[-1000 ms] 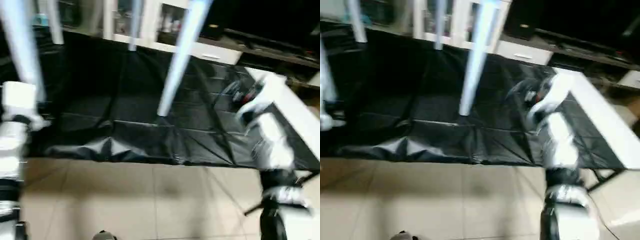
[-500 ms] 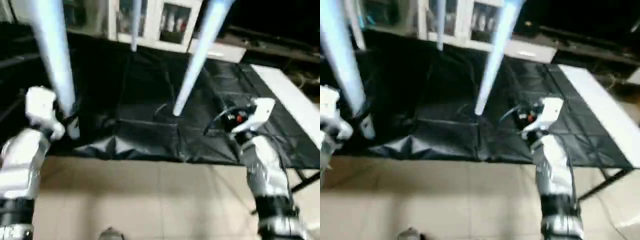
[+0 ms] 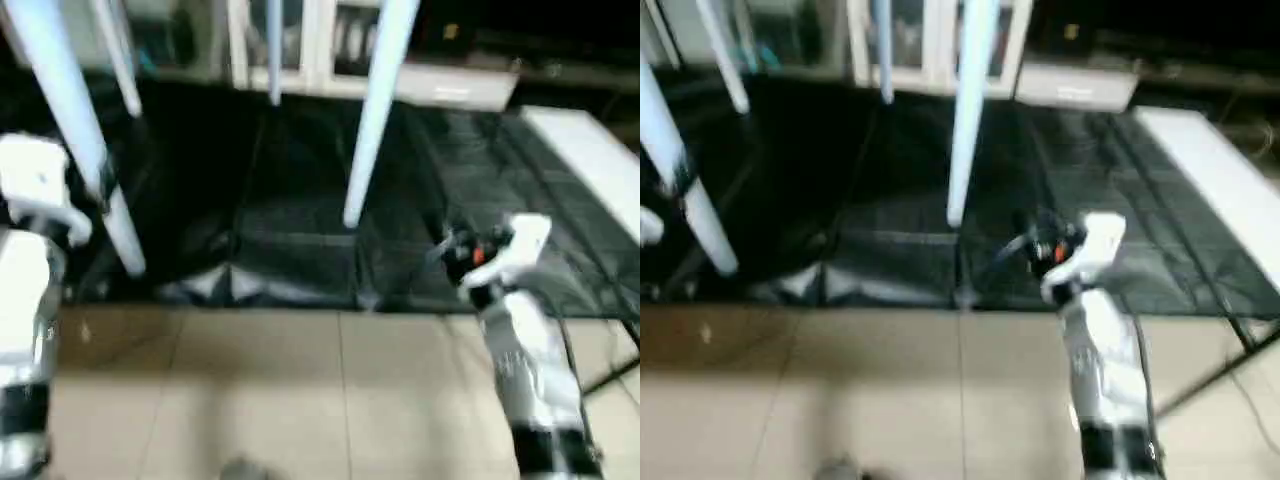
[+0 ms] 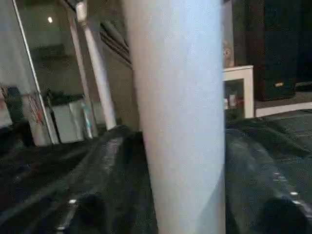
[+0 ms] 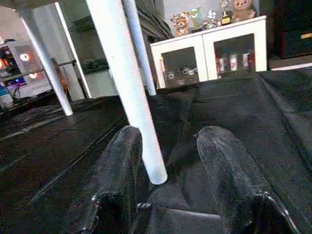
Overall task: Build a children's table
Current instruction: Flip table
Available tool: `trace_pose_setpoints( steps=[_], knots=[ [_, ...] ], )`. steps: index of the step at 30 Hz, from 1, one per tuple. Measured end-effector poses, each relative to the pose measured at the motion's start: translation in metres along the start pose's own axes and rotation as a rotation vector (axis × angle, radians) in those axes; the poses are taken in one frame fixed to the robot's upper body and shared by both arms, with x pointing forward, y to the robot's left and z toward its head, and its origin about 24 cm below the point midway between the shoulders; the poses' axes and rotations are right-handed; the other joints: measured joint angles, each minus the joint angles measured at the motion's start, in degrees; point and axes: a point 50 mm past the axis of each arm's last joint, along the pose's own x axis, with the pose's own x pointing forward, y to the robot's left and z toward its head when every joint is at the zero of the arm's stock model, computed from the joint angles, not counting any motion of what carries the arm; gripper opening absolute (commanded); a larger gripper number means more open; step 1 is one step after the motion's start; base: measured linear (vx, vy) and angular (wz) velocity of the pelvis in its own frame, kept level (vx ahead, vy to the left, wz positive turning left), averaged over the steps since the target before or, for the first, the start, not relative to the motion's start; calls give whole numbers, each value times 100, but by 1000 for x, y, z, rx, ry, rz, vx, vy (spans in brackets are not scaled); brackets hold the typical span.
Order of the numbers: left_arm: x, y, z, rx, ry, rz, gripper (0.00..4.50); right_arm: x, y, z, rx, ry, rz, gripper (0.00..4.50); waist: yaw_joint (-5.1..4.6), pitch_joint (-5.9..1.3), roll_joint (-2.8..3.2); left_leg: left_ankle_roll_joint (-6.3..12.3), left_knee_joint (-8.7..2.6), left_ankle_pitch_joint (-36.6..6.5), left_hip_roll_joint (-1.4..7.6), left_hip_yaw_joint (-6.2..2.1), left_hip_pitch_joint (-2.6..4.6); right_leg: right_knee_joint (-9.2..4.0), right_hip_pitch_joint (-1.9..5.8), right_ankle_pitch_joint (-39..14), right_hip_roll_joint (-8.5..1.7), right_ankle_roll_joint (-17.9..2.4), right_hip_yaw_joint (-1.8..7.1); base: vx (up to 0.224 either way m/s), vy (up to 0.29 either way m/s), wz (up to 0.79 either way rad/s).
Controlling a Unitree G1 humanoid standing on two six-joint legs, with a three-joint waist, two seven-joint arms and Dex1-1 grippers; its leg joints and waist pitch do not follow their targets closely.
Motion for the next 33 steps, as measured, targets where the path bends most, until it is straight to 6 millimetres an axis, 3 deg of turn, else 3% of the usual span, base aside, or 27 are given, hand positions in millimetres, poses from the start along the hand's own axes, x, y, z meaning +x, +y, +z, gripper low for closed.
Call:
trace_pose_setpoints(
  steps=[2, 4, 8, 16, 19, 25, 29, 33],
  knots=[
    [-4, -2, -5, -22, 16, -1, 351, 0, 0, 0, 0, 1, -1, 208, -55, -11, -17, -1, -41, 0, 1, 24, 17, -31, 13, 3, -4, -2, 1, 0, 0, 0],
    [-6, -7, -9, -68, 30, -7, 355, -1, -1, -1, 2, 9, -4, 208, -89, -21, -35, -2, -96, 2, 0, 39, 20, -97, 17, 17, -4, 24, -1, 0, 0, 0],
    [-13, -14, -12, -97, 36, -18, 393, -5, -1, -5, 8, 29, -7, 208, -137, -28, -46, 2, -108, 8, 1, 48, 15, -150, 29, 57, -3, 9, -1, 0, 0, 0],
    [-46, 8, -32, 15, 170, 290, 446, -10, 2, -7, 16, 29, -7, 208, -273, -50, -86, 16, -119, 7, 2, 72, 12, -189, 31, 55, -2, 30, 12, 0, 0, 0],
    [-54, 11, -33, 18, 183, 313, 446, -14, 0, -11, 22, 45, -19, 208, -268, -47, -108, 15, -123, 7, 3, 73, 13, -192, 29, 54, 0, 32, 11, 0, 0, 0],
    [-50, 25, -30, 133, 201, 384, 446, -12, 5, -13, 33, 51, -5, 208, -269, -85, -178, 15, -124, 8, 4, 70, 18, -191, 31, 60, 1, 38, 11, 0, 0, 0],
    [-48, 32, -24, 167, 186, 416, 446, -11, 6, -14, 33, 55, 1, 208, -266, -94, -193, 15, -123, 8, 1, 73, 19, -201, 36, 71, 0, 39, 18, 0, 0, 0],
    [-47, 29, -1, 153, 8, 425, 446, -12, 9, -13, 30, 55, 17, 208, -230, -100, -215, 15, -124, 8, 3, 73, 16, -207, 35, 73, 1, 40, 16, 0, 0, 0]
  ],
)
